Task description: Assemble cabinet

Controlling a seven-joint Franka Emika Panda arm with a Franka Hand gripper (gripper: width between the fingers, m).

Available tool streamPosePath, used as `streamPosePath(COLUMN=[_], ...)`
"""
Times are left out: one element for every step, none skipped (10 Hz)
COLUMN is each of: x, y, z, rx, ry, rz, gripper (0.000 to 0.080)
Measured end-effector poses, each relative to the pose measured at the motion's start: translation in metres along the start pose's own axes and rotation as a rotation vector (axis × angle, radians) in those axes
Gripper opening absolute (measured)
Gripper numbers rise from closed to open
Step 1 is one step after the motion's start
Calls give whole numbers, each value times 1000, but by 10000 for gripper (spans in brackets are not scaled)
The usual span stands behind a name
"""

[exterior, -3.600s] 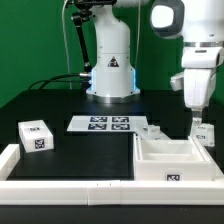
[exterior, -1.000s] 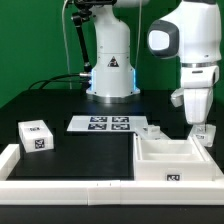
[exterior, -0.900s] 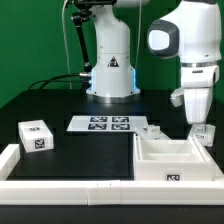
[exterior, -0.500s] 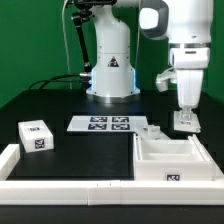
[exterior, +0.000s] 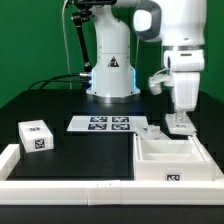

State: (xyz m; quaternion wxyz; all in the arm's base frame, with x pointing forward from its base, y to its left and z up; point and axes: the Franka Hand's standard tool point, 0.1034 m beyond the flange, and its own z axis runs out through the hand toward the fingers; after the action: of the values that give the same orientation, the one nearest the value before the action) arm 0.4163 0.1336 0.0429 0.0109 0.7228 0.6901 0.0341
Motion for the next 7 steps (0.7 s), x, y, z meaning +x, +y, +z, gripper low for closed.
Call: streamPosePath(x=[-9,-12,-14,-14,-14,-15,-17], y=[8,14,18,18,17,18,23], z=[-1,-4,-5,-4,-4,-4,-5], rx=[-6,-14,-17,-15,-13,-13,-11], ry=[-2,-2,-4,-4,-4,-5,-11], rz=[-27,-51,-50,-47,-47,-45,-39], gripper=[69,69,69,69,69,69,69])
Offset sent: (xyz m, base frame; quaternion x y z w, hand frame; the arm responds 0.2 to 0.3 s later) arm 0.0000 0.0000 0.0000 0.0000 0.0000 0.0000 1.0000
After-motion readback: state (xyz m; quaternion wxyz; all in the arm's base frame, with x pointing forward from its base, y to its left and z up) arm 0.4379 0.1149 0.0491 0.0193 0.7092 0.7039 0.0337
